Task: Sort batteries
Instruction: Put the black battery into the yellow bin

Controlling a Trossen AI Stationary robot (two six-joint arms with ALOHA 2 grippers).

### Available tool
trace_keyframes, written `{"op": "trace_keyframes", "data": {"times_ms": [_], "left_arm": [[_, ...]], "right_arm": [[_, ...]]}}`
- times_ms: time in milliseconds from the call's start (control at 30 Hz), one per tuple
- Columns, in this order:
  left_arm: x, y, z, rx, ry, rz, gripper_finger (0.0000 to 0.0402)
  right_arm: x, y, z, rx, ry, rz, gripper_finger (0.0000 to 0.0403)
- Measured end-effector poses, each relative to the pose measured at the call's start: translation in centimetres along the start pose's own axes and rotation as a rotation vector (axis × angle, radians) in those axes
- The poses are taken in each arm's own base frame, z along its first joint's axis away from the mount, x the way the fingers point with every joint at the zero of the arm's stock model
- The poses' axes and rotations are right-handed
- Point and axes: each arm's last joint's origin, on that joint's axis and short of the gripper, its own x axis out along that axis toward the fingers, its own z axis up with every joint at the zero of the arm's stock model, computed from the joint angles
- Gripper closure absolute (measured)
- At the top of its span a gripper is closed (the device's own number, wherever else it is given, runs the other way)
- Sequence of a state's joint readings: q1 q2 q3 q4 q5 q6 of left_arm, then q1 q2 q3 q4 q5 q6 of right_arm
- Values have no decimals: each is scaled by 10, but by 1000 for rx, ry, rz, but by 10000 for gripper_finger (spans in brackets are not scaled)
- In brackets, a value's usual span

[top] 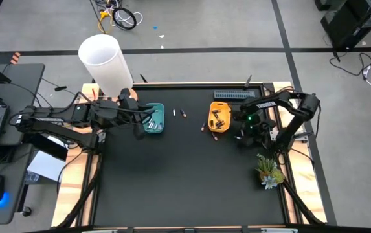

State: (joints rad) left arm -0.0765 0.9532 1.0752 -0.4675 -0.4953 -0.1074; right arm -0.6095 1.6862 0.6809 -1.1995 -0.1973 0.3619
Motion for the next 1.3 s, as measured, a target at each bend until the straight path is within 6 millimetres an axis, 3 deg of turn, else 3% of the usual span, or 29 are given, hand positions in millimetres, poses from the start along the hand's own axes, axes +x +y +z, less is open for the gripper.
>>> {"op": "trace_keyframes", "data": {"times_ms": [400, 533, 767, 900, 1100, 1200, 1300], "left_arm": [[0, 0, 0, 0, 1, 0, 312], [0, 0, 0, 0, 1, 0, 312], [4, -2, -1, -18, 10, 3, 312], [9, -5, -2, -20, 24, 9, 312], [13, -7, -5, -39, 48, 12, 312], [13, -6, -5, -107, 50, 15, 312], [14, -5, -9, -138, 83, 15, 312]], "right_arm": [[-52, -8, -11, 41, -171, 55, 353], [-86, -4, -16, 55, -360, 129, 353], [-149, 14, -19, -43, -841, 383, 353], [-152, 24, -7, -110, -880, 394, 342], [-147, 38, 1, -216, -832, 450, 226], [-153, 32, -13, -184, -885, 420, 186], [-155, 26, -39, -172, -942, 333, 176]]}}
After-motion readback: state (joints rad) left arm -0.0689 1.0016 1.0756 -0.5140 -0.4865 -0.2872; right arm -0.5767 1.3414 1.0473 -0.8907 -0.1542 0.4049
